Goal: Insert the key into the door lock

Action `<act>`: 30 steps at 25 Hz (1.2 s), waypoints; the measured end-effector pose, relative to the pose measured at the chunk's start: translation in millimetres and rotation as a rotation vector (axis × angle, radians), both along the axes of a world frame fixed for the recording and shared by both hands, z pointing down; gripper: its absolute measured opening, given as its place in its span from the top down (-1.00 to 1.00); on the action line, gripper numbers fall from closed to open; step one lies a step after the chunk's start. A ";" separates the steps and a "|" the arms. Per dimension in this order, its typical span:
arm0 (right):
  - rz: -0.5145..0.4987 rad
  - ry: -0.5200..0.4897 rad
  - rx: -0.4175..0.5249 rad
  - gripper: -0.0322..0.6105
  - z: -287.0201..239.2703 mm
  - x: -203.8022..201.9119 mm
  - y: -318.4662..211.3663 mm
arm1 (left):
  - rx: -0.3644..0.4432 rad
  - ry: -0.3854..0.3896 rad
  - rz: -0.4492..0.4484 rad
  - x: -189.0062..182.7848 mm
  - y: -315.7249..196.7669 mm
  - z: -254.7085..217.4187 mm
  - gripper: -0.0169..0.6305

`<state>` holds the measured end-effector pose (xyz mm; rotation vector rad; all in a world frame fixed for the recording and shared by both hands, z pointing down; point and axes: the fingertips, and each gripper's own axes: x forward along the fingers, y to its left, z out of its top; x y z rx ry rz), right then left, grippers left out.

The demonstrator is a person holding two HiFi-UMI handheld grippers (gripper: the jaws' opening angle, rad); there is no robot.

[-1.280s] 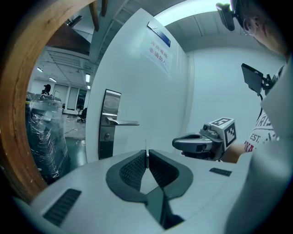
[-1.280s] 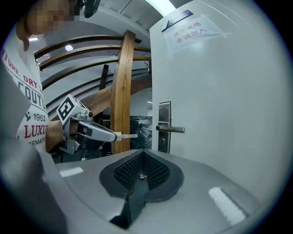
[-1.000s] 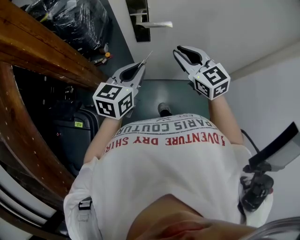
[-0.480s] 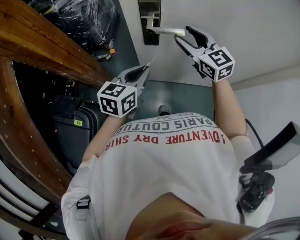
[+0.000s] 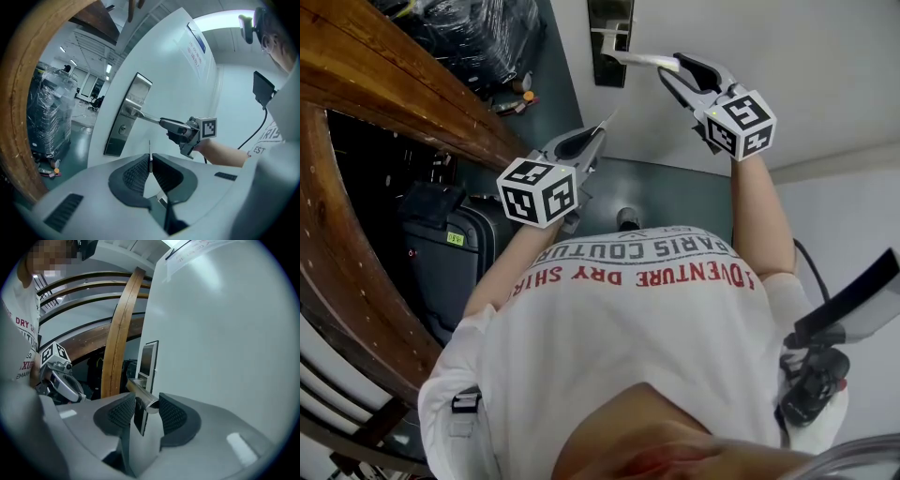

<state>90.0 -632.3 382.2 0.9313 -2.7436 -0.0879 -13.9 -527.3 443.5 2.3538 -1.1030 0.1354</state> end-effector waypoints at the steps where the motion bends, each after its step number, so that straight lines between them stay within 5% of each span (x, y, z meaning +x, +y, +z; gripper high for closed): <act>1: 0.001 -0.002 -0.001 0.42 0.5 0.2 -0.2 | -0.002 0.022 -0.007 0.7 -1.9 -1.2 0.88; 7: 0.012 -0.007 -0.008 0.41 2.1 0.0 0.4 | -0.010 0.193 -0.090 1.6 -19.0 -6.2 0.88; 13: 0.021 -0.006 -0.011 0.41 2.3 -0.2 4.8 | -0.117 0.542 -0.220 -1.5 -49.6 1.4 0.88; 17: 0.019 -0.005 -0.008 0.41 0.5 -1.9 6.5 | -0.182 0.702 -0.269 -0.6 -71.8 14.3 0.88; 30: 0.021 0.003 -0.011 0.41 -1.8 -1.0 8.4 | -0.270 0.916 -0.372 2.0 -95.5 31.3 0.88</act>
